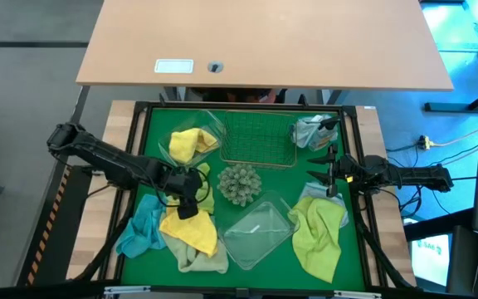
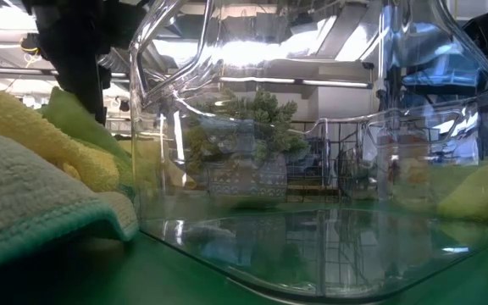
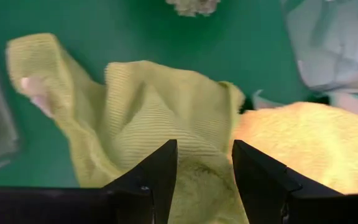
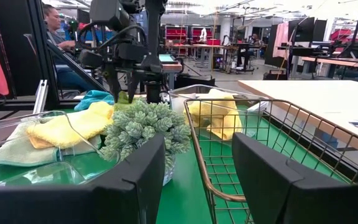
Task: Sort microfiber towel by color & place in baskets
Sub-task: Put the left light green microfiber towel into the wire basket
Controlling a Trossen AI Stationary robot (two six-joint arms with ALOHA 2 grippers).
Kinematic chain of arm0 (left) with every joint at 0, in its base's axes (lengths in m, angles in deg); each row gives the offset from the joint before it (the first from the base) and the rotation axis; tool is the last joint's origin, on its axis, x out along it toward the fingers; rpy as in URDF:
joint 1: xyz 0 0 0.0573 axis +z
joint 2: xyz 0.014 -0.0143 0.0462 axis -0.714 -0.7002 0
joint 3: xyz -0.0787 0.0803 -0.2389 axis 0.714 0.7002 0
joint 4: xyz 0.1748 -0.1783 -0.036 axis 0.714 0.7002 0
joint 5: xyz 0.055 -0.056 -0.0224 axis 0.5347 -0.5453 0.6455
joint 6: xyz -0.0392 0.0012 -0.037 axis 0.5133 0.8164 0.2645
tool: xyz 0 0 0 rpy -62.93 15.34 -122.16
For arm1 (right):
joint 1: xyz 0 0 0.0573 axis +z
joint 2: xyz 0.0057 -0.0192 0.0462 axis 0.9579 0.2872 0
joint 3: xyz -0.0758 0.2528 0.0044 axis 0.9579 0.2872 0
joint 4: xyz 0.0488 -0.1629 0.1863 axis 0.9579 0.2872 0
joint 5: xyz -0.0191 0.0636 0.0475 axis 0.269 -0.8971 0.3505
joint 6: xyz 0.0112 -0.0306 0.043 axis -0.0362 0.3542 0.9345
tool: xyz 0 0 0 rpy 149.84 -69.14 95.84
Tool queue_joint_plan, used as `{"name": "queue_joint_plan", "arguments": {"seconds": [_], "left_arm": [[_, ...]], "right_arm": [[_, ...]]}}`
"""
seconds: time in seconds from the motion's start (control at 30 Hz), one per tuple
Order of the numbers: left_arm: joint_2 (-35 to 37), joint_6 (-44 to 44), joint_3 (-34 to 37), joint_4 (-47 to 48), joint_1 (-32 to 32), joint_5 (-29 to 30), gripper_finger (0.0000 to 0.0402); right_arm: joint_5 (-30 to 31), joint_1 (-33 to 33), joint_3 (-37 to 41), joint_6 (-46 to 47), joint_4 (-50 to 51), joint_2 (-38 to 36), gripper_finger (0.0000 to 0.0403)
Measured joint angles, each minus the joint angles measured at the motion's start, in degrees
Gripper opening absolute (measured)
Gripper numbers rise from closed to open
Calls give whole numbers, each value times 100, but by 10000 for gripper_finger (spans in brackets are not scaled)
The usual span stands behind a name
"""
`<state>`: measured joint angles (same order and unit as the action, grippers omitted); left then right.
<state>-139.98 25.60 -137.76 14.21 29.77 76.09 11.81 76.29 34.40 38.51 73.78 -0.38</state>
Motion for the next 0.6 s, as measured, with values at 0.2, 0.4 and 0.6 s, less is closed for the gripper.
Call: {"name": "queue_joint_plan", "arguments": {"seconds": [0.2, 0.4, 0.6], "left_arm": [[14, -13, 0, 440, 0, 254, 148], [18, -57, 1, 732, 0, 264, 148], [-20, -59, 0, 869, 0, 350, 146]], "right_arm": [[-2, 0, 0, 0, -1, 0, 186], [-2, 0, 0, 0, 1, 0, 186], [-4, 0, 0, 0, 1, 0, 186]]}}
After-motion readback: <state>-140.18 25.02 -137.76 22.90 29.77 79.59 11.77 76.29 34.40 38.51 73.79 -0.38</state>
